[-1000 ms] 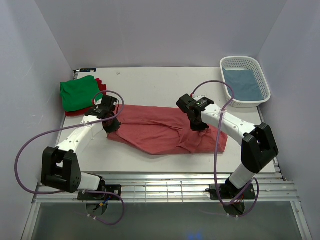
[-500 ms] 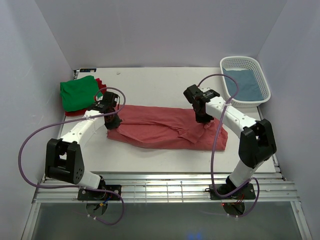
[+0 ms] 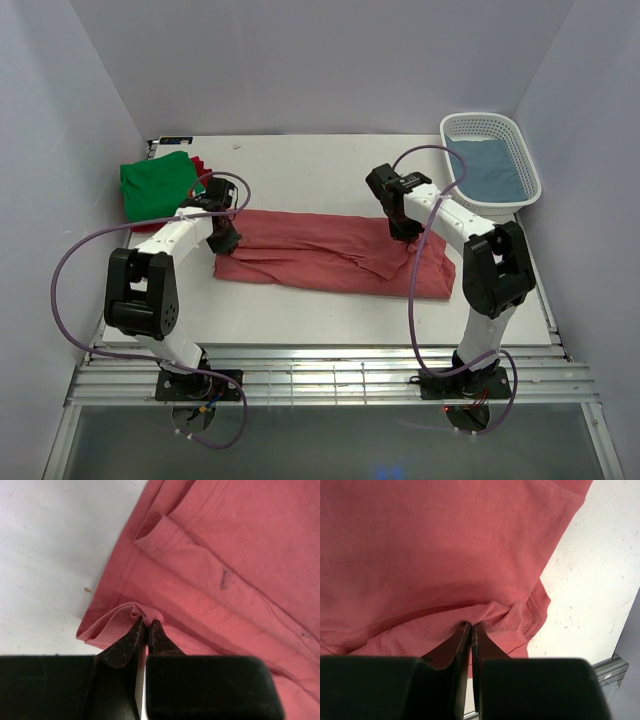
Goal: Fold and stack the t-shirts
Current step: Fold the other side of the tshirt into a rectangle
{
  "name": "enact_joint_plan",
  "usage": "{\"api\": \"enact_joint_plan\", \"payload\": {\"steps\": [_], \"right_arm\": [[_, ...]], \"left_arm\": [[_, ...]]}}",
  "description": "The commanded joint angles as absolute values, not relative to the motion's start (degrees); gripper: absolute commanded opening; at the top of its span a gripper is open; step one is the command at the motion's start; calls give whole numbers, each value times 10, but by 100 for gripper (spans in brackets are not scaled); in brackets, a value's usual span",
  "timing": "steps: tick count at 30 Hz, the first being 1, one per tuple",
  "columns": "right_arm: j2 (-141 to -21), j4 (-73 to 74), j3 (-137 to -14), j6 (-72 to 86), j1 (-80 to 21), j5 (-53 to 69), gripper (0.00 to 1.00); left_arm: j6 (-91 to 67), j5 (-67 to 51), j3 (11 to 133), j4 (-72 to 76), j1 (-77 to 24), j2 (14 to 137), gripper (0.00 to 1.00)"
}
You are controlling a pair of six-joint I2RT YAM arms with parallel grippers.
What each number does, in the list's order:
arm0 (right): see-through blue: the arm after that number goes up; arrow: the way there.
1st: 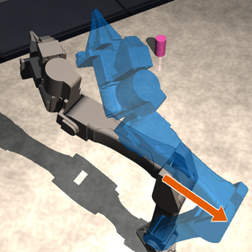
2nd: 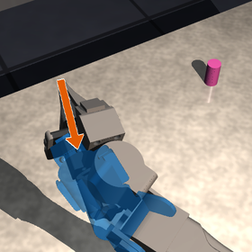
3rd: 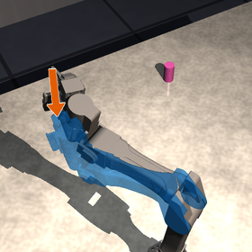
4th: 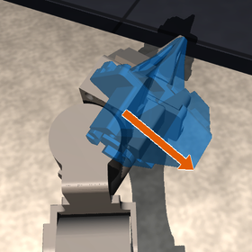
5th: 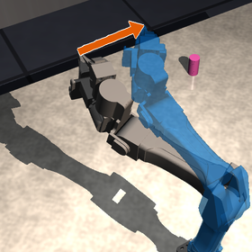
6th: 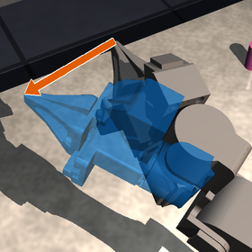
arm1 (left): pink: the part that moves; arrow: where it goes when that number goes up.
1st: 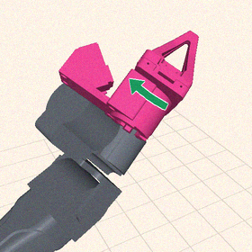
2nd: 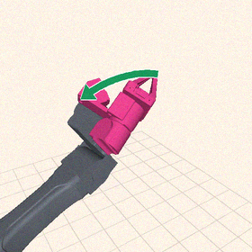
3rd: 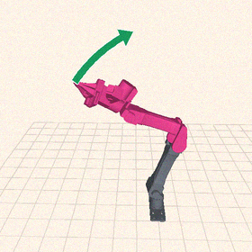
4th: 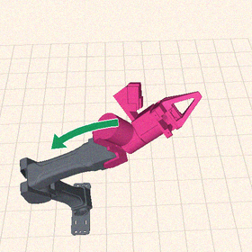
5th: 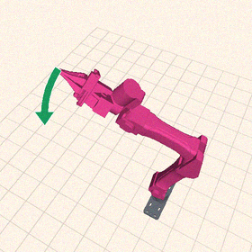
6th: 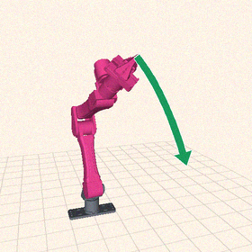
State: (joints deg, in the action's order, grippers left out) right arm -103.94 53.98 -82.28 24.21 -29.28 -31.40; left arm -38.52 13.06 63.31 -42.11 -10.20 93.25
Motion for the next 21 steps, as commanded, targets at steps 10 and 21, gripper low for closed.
{"api": "enact_joint_plan", "payload": {"steps": [10, 21], "right_arm": [[-1071, 538, -887, 215, -277, -330, 8], [-1086, 539, -901, 201, -259, -330, 8]], "left_arm": [[-354, 135, 699, -403, -87, 970, 4], [-345, 135, 702, -396, -79, 1000, 4]]}}
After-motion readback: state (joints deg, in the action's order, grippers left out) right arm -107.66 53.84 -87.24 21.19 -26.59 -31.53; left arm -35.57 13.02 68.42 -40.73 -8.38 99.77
